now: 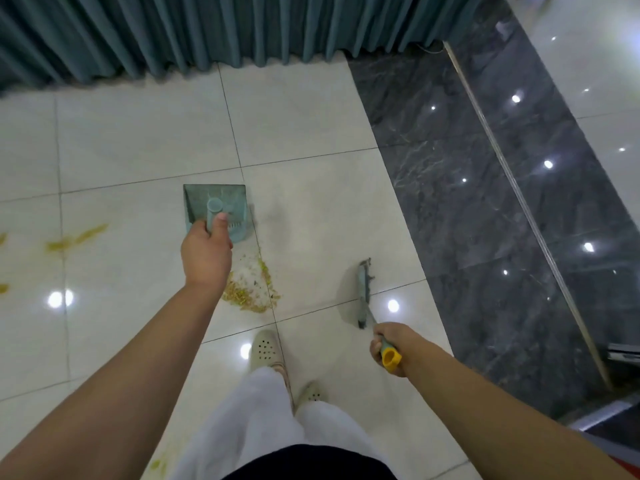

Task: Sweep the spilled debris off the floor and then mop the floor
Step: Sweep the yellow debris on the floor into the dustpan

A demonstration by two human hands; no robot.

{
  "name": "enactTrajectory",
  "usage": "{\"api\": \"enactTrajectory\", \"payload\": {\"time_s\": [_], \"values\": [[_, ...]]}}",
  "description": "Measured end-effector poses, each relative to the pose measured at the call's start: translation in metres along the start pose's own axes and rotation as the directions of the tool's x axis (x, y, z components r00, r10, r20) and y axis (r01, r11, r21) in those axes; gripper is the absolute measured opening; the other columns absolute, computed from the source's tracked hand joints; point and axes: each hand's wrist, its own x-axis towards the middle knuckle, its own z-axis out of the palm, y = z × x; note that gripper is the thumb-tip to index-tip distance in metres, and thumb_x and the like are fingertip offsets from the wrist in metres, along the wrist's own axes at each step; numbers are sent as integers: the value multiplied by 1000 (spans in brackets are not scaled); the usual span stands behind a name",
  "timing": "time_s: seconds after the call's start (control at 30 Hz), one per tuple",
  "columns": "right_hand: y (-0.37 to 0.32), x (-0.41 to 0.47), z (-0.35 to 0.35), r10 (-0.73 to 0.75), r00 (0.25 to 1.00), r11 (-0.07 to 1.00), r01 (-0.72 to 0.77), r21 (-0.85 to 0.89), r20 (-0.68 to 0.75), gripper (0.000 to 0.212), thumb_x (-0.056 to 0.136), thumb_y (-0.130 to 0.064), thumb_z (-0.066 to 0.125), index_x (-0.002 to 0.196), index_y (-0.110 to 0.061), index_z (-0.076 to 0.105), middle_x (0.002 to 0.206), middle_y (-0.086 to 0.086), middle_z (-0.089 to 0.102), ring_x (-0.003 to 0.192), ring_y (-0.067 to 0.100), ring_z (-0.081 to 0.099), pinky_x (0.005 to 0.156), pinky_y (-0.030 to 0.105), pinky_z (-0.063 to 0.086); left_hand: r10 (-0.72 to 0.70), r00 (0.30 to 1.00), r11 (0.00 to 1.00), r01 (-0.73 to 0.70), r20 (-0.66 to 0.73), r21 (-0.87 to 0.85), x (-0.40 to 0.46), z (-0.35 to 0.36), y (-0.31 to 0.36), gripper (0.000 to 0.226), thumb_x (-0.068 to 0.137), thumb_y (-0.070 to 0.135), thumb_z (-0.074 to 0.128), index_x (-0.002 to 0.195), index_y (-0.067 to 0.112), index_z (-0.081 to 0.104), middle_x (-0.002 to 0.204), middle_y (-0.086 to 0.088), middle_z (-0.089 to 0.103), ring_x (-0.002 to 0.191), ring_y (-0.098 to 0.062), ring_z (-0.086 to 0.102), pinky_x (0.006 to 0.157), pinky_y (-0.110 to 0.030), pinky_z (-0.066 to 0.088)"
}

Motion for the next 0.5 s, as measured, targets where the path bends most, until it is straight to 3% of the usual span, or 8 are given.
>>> {"api": "enactTrajectory", "payload": {"time_s": [0.1, 0.33, 0.4, 0.5], "values": [[30, -3, 15, 13, 997, 1000, -12, -8, 82, 8, 98, -11, 43, 102, -4, 43, 62, 7, 40, 22, 10, 38, 30, 11, 36, -8, 1000, 1000, 8, -25, 5, -24, -9, -14, 36, 95, 46, 43, 69, 23, 46, 66, -1, 54, 62, -22, 52, 60, -34, 45], [80, -7, 57, 5, 974, 988, 30, -152, 226, 19, 98, -9, 38, 82, -5, 46, 64, 8, 42, 50, 13, 38, 30, 14, 35, -31, 994, 999, 34, -106, 21, -79, -22, -49, 35, 94, 47, 43, 70, 23, 46, 66, -1, 55, 58, -20, 52, 58, -32, 45], [87, -9, 68, 2, 962, 981, 50, -187, 272, 23, 99, -8, 37, 77, -6, 45, 63, 7, 41, 48, 13, 37, 31, 17, 36, -34, 991, 998, 40, -129, 42, -91, -26, -57, 35, 94, 48, 43, 68, 24, 46, 67, -2, 56, 60, -22, 53, 58, -34, 47], [91, -12, 74, 32, 944, 993, 7, -116, 330, 21, 99, -11, 37, 80, -7, 44, 63, 5, 39, 30, 9, 39, 30, 8, 34, -40, 987, 997, 49, -155, 53, -103, -35, -67, 35, 94, 48, 42, 68, 25, 46, 68, -3, 56, 63, -24, 53, 62, -40, 51]]}}
